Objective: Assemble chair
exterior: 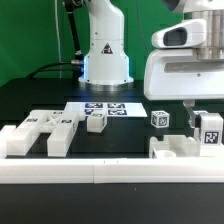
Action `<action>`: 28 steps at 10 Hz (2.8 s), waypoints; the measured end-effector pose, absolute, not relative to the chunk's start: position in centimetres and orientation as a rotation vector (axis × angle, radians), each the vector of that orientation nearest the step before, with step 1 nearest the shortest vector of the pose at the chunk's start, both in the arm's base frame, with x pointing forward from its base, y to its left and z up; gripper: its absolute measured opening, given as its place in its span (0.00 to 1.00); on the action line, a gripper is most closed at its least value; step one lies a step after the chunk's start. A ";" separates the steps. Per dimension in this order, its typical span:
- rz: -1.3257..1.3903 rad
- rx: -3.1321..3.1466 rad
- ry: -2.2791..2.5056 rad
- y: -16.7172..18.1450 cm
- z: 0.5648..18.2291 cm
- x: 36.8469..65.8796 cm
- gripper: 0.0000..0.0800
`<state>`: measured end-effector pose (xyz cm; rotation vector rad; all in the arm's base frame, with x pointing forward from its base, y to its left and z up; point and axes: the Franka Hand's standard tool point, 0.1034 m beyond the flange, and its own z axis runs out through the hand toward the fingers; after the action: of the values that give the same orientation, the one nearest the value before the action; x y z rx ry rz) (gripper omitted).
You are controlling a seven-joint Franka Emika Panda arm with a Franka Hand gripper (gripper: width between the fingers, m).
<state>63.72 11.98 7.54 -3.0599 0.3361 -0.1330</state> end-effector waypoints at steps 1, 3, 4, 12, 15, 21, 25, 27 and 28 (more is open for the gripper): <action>-0.126 -3.028 0.512 11.9 7.5 63.7 0.36; -0.107 -2.924 0.885 11.9 7.5 63.7 0.36; -0.097 -2.867 1.032 11.9 7.5 63.7 0.36; -0.040 -2.434 1.800 12.2 7.5 63.6 0.36; -0.049 -2.507 1.697 12.3 7.6 63.6 0.72; -0.096 -2.900 0.909 12.9 7.5 63.6 0.81; -0.117 -3.024 0.437 13.3 7.4 63.4 0.81; -0.124 -3.049 0.272 13.1 7.4 63.5 0.81; -0.130 -3.064 0.174 13.1 7.4 63.5 0.81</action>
Offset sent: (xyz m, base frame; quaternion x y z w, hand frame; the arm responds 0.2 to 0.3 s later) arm -0.0055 -0.0035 -0.0028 -0.0025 -0.0216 0.3180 0.9479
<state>63.50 13.08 7.44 -3.0637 0.1738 -0.1299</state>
